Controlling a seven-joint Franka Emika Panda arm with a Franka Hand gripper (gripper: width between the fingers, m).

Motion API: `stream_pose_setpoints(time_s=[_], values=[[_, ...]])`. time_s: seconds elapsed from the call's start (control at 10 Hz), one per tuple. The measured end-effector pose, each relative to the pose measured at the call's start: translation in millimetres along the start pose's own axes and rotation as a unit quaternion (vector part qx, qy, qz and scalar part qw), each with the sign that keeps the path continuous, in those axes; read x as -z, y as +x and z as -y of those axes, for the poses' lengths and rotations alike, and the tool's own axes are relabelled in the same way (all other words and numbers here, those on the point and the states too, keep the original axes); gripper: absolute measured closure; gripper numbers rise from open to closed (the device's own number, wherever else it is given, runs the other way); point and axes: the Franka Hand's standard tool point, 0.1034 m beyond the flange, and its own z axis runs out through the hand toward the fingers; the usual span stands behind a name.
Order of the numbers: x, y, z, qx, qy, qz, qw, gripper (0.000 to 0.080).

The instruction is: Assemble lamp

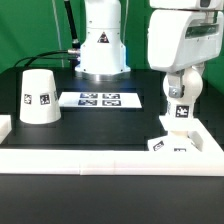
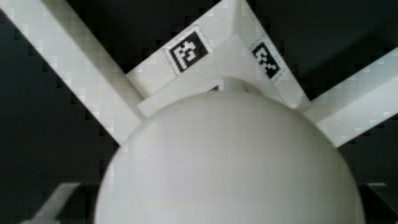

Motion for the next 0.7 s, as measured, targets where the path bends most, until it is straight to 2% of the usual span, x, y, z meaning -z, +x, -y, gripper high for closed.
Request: stream_pose_setpoints(time_s=[0.3, 0.7], values=[[-0.2, 0.0, 0.0, -0.026, 0.001, -0.001, 1.0, 0.0223], [-0.7, -1.4, -1.3, -0.214, 0.003, -0.001, 0.977, 0.0223]])
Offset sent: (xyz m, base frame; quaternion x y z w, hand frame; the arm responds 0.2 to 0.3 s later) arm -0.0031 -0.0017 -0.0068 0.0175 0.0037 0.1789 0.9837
